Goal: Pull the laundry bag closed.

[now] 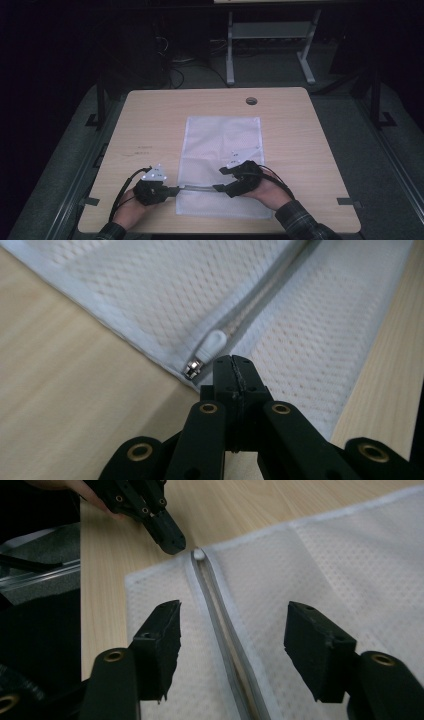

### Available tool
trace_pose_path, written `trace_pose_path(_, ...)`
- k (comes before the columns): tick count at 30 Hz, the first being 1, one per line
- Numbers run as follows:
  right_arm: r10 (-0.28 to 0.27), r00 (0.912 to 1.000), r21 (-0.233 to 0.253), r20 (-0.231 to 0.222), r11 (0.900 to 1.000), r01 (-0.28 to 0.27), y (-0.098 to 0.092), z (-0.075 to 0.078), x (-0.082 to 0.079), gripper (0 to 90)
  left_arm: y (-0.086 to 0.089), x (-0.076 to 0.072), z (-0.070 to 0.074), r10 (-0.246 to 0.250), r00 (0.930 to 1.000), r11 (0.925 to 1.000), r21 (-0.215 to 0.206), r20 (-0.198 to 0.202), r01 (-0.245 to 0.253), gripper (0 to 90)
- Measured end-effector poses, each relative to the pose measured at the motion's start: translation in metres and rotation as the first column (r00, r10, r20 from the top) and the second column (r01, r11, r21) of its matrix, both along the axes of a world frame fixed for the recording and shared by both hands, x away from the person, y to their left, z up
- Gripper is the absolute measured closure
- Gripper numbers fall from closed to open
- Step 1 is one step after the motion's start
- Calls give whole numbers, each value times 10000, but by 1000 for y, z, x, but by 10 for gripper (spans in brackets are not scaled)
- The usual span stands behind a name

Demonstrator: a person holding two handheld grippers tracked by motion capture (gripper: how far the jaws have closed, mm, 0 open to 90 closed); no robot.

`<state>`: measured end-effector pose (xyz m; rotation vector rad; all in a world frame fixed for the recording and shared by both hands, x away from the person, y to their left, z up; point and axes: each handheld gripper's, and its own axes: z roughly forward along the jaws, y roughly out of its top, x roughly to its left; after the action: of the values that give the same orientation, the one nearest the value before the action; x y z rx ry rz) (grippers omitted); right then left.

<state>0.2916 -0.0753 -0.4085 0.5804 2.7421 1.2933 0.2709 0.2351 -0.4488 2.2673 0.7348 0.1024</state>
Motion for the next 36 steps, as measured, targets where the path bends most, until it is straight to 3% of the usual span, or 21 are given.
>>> trace_pose_path(9,738,9973,38,-31,9973,-738,41,-4,11,503,12,1,6,444,9990,9990,-76,111,-444,900)
trace_pose_path(13,1119,9937,-220,-32,9935,-1120,61,-11,14,579,16,3,5,619,9980,9981,23,134,-619,900)
trace_pose_path(17,1352,9908,-402,-18,9900,-1351,76,-18,17,599,18,11,7,817,9964,9967,-51,210,-816,900)
trace_pose_path(29,1891,9819,-876,-117,9780,-1894,105,-31,23,647,11,38,4,964,9947,9953,-10,347,-964,900)
trace_pose_path(36,2005,9795,-1115,-211,9731,-2016,113,-39,27,656,10,39,5,983,9945,9952,-59,356,-982,900)
